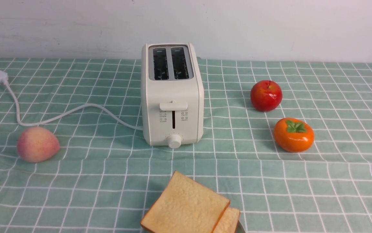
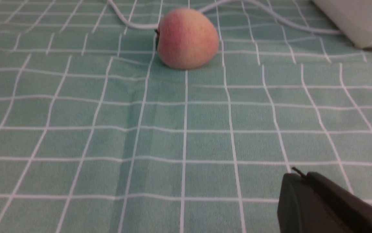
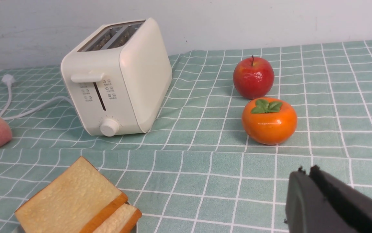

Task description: Take toasted bread from bread machine on blue coffee table place on plate.

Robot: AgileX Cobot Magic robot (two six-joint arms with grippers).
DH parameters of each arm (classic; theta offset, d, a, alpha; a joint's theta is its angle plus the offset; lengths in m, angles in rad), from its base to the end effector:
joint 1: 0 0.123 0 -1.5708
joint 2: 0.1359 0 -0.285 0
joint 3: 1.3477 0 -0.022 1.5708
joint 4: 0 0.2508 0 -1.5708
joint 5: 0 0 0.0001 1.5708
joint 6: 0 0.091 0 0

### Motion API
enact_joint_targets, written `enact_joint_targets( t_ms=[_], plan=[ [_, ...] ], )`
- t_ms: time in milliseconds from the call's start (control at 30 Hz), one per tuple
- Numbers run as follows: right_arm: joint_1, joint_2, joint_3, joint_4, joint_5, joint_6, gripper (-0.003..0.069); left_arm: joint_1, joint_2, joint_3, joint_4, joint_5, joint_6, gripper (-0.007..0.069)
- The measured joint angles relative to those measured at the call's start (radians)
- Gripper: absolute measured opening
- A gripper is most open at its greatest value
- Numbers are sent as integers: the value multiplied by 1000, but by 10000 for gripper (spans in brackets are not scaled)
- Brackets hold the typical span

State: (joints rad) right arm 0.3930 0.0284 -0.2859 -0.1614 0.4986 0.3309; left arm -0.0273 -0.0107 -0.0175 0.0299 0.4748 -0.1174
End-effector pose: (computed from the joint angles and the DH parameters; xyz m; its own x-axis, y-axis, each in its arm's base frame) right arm 0.0370 0.0078 0.2616 -0.1927 0.1228 -0.9736 -0.2804 0.9439 0.1745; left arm 0.0490 -0.0001 0.1772 -0.3513 -0.0811 -0.9327 -0.0174 0.9966 -0.0801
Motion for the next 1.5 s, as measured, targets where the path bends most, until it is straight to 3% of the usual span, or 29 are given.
enact_joint_targets(
  t_ms=[833,1200,1300,1500],
  plan=[
    [-15,-6,0,-4,2,0,46,1,0,34,0,-2,0,-6],
    [-448,-38,92,-87,-34,0,61,1,0,35,0,-3,0,3],
    [-502,-38,200,-94,-82,1,66,1,0,36,0,-6,0,4],
    [-512,-38,302,-115,-115,1,73,1,0,37,0,-11,0,4]
  ],
)
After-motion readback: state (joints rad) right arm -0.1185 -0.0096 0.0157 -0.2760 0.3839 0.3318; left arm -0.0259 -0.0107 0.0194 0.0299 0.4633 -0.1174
